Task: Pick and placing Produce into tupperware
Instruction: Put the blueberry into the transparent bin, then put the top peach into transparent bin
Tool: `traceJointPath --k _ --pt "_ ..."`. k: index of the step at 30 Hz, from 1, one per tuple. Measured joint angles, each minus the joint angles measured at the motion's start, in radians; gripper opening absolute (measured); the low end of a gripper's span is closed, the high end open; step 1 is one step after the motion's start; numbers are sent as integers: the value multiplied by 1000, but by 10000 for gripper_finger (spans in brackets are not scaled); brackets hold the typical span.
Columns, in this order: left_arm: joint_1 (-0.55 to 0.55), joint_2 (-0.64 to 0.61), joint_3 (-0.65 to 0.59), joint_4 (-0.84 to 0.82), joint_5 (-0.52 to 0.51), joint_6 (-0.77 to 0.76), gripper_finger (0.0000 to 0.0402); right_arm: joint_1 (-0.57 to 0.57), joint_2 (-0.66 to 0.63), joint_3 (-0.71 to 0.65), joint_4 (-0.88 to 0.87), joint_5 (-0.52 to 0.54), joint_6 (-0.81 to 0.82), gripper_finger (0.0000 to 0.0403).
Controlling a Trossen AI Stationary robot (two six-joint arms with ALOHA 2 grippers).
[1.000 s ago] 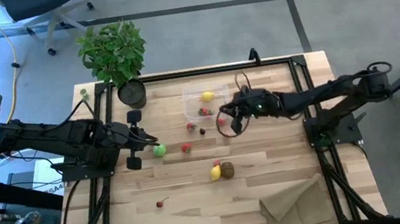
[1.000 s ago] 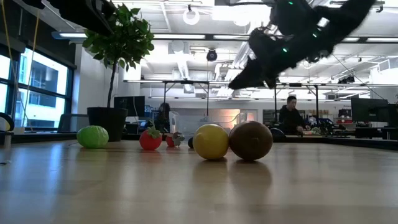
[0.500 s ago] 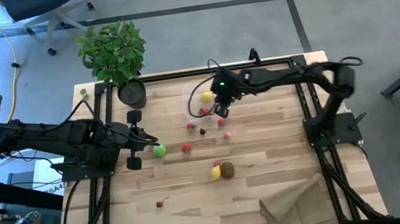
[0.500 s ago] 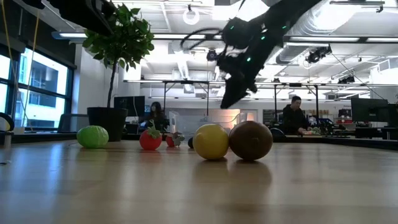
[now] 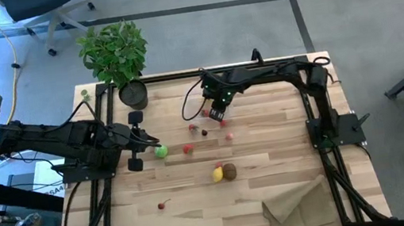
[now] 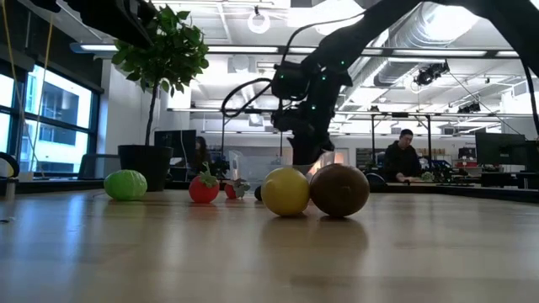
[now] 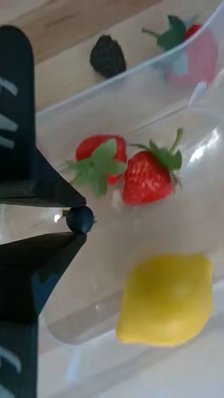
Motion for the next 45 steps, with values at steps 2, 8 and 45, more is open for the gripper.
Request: traceJointPath --k 2,8,45 --pt "0 0 0 0 0 0 3 -5 2 0 0 -1 0 54" --pt "0 0 0 0 0 0 3 -21 2 0 -6 -1 6 78" --pt "0 0 0 0 0 0 3 -3 -469 -174 168 -92 -61 119"
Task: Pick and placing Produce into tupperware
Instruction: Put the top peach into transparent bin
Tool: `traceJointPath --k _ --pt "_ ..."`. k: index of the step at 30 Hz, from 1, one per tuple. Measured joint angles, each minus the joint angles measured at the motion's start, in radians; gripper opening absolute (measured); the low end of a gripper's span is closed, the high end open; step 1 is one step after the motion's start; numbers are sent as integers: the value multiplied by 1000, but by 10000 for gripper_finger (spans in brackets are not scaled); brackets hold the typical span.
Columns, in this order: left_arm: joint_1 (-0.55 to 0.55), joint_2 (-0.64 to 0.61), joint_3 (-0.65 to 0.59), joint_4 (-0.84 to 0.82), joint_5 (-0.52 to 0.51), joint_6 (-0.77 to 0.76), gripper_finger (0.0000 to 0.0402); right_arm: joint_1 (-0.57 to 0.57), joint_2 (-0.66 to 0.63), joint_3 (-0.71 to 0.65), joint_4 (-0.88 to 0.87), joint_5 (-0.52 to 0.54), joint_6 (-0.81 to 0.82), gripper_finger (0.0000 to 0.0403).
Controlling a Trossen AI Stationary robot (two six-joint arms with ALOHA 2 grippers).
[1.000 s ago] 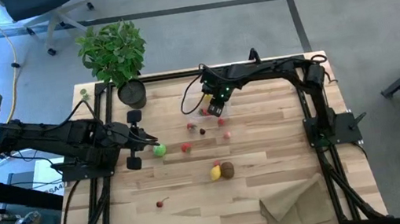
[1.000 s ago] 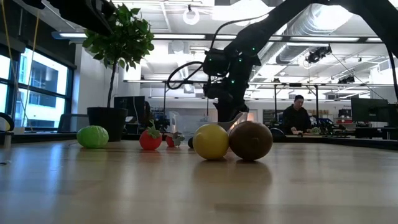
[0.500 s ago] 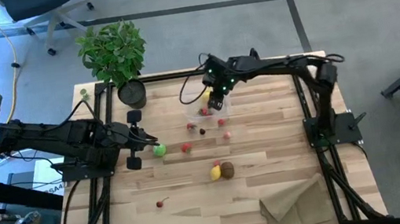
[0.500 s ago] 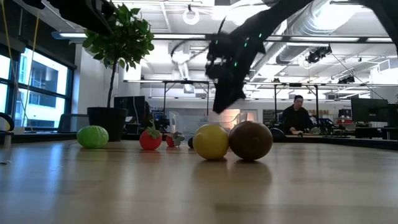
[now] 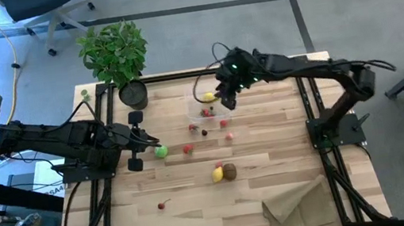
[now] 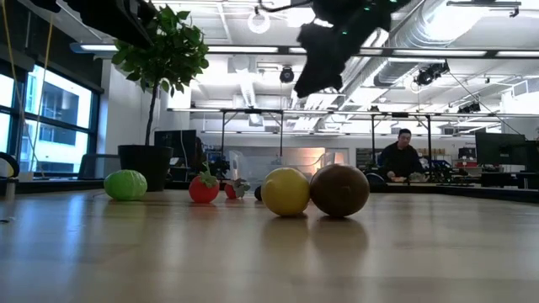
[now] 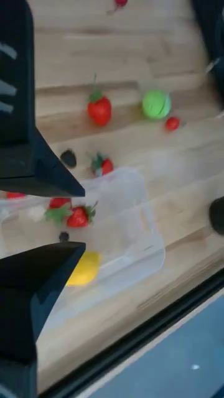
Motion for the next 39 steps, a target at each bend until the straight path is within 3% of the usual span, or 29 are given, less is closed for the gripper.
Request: traceJointPath --k 9,17,22,27,39 --pt "0 0 0 0 0 0 3 117 -270 -539 465 -42 30 119" --pt "0 0 0 0 0 0 3 198 -300 -804 769 -14 -75 119" --pt "0 0 0 0 0 0 3 231 -285 -889 905 69 -122 120" --pt "0 0 0 0 0 0 3 253 -241 -908 946 79 -127 138" --pt "0 0 0 0 0 0 3 281 -4 -907 1160 93 -146 184"
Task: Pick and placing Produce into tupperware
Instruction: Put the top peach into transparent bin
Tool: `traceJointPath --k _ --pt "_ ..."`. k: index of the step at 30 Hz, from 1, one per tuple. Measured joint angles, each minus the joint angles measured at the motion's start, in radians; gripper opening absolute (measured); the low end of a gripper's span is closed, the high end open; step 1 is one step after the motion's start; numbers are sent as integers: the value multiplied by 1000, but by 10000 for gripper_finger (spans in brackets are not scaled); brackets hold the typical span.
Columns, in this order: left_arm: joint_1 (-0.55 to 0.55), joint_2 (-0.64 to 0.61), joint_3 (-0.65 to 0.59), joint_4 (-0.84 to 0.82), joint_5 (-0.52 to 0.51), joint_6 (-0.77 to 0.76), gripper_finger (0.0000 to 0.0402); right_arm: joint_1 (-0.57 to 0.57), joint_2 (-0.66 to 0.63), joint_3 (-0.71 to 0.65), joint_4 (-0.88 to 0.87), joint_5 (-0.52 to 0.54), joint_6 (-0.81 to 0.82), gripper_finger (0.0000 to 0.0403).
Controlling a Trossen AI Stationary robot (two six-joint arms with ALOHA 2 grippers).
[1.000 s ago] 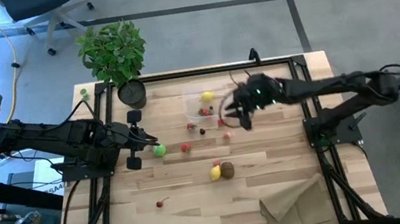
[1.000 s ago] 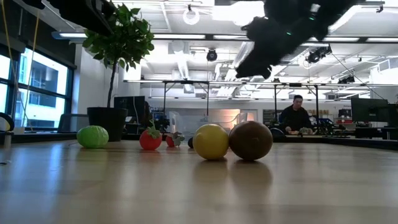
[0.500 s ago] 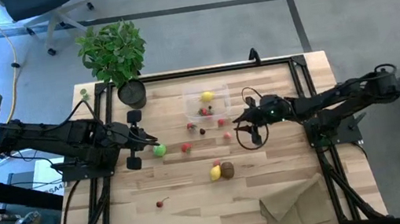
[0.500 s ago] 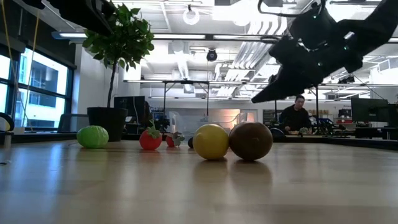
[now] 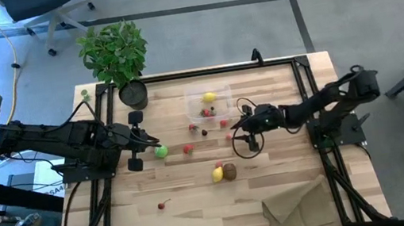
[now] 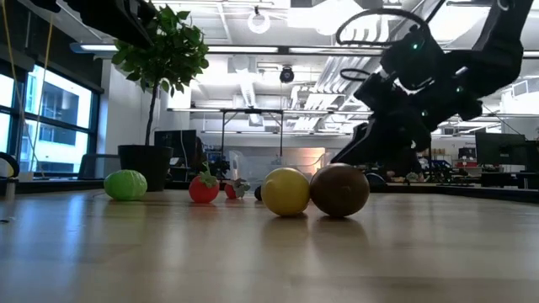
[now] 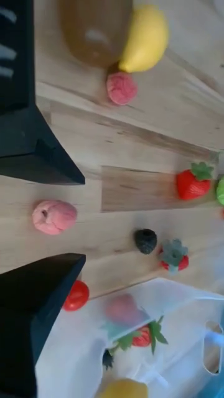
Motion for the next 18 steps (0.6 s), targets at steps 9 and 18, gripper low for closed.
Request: traceJointPath --k 9,18 --pt "0 0 0 0 0 0 3 3 124 1 124 -1 26 185" --pt "0 0 0 0 0 0 3 11 175 5 156 3 27 185"
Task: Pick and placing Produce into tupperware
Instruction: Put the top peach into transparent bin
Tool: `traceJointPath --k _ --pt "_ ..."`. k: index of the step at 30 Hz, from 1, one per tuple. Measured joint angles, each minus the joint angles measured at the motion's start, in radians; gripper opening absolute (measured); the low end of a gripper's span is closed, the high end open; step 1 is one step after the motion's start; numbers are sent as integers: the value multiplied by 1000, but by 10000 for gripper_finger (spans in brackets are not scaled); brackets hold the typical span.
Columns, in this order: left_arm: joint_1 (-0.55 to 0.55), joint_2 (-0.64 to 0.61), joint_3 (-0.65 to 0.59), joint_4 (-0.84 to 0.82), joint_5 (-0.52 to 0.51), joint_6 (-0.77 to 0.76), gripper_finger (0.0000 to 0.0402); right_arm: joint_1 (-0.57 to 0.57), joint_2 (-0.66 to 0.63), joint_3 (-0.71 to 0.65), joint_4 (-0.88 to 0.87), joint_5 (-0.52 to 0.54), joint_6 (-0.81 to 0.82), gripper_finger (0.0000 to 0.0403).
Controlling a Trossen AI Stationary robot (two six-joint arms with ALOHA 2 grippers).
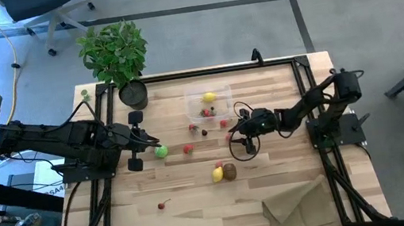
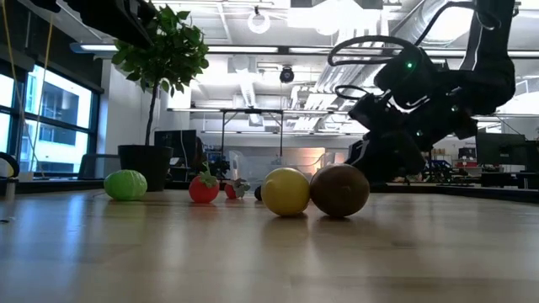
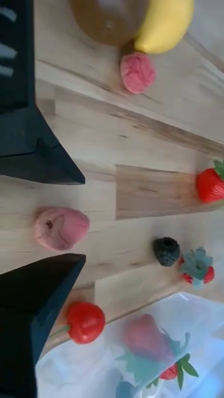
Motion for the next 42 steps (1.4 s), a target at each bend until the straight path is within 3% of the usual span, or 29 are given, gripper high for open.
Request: traceJointPath --k 8,20,31,42 --pt "0 0 0 0 0 0 3 0 4 40 -75 17 -16 185" --pt "0 0 0 0 0 0 3 0 90 57 -28 19 49 185" --pt "0 0 0 0 0 0 3 0 94 72 -52 44 50 183" --pt "0 0 0 0 0 0 3 0 92 73 -78 52 100 161"
